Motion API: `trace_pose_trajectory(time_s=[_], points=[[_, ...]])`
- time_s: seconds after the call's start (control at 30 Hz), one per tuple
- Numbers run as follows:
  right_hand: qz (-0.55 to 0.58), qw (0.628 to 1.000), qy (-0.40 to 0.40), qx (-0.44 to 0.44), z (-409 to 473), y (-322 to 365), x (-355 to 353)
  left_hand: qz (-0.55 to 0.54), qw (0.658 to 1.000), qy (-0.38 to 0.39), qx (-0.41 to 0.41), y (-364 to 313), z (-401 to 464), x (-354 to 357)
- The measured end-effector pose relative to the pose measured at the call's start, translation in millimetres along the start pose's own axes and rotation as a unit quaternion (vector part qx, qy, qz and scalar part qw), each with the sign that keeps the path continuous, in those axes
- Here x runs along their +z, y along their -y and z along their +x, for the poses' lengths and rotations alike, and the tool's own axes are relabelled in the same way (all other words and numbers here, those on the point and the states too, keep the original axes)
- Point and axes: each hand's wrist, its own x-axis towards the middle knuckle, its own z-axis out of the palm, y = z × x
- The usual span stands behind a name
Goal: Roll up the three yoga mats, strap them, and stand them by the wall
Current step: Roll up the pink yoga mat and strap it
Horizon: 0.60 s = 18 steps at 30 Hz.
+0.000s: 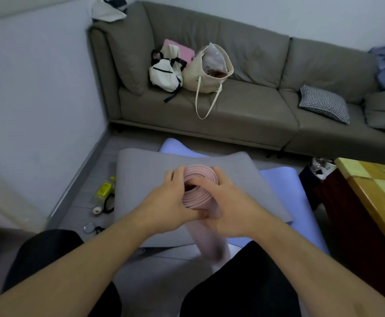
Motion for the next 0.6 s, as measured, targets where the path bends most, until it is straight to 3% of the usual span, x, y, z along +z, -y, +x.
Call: trace_pose_trajectory(time_s=[0.23,0.43,0.6], points=[[-0.085,0.993,-0.058,-0.054,29.6,53.5,-17.3,-0.302,0.952,-0.035,0.035,15.2,-7.9,-28.5],[-0.118,0.989,-0.054,-0.067,60.1,71.8,10.4,-0.376,0.926,-0.031,0.027,52.7,-11.5,-33.8],[-0.193,0.980,-0.013,-0.055,97.9,72.4,43.9,-0.417,0.907,0.037,-0.040,102.4,-9.4,-54.7]])
